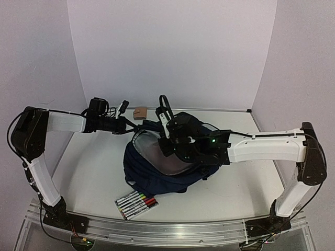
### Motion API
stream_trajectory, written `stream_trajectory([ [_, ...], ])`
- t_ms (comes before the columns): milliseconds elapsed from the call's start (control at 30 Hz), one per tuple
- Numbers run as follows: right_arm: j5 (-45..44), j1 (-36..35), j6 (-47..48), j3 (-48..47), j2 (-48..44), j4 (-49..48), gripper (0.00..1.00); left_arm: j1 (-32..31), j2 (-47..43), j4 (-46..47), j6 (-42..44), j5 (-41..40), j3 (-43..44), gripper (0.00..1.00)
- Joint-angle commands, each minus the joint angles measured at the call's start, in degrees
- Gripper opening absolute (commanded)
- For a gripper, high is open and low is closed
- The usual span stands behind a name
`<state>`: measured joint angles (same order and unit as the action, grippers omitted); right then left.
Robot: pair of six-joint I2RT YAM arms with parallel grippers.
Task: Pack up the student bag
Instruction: Unzip the student bag at the center of the board.
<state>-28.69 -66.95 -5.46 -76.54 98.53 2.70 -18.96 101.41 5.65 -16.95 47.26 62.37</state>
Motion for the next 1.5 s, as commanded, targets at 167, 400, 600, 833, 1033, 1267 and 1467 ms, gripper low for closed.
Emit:
stream_trajectory([
  [167, 3.1, -0.8, 0.9, -0.1, -7.0, -8.9, 0.0, 5.6, 15.4, 3.6, -0.2, -5.8, 15.2, 0.0],
  [400, 4.4, -0.7, 0.8, -0.2, -6.5, -10.3, 0.0, 5.5, 20.3, 5.2, -1.5, -5.1, 19.2, 0.0],
  [600, -0.6, -0.7, -0.3, -0.4, -5.4, -10.5, 0.0, 5.6, 20.8, 5.8, -3.1, -5.1, 21.3, 0.1],
  [833, -12.8, 1.6, -5.7, -3.6, -2.3, -4.1, 0.0, 5.5, 6.0, 0.3, -2.9, -16.7, 11.0, 0.58],
  [1033, -8.7, 8.3, -11.4, -5.9, 1.5, -2.9, 0.0, 5.2, -12.2, -8.3, -3.9, -25.2, -3.6, 0.72],
  [1267, -6.1, 13.7, -10.8, -11.4, 7.5, -3.4, 0.0, -6.0, -23.3, -15.1, -6.9, -26.4, -17.8, 0.68],
  [1467, -2.3, 16.0, -10.0, -14.2, 9.4, -4.0, 0.0, -16.9, -27.2, -13.0, -11.8, -23.6, -27.4, 0.67],
])
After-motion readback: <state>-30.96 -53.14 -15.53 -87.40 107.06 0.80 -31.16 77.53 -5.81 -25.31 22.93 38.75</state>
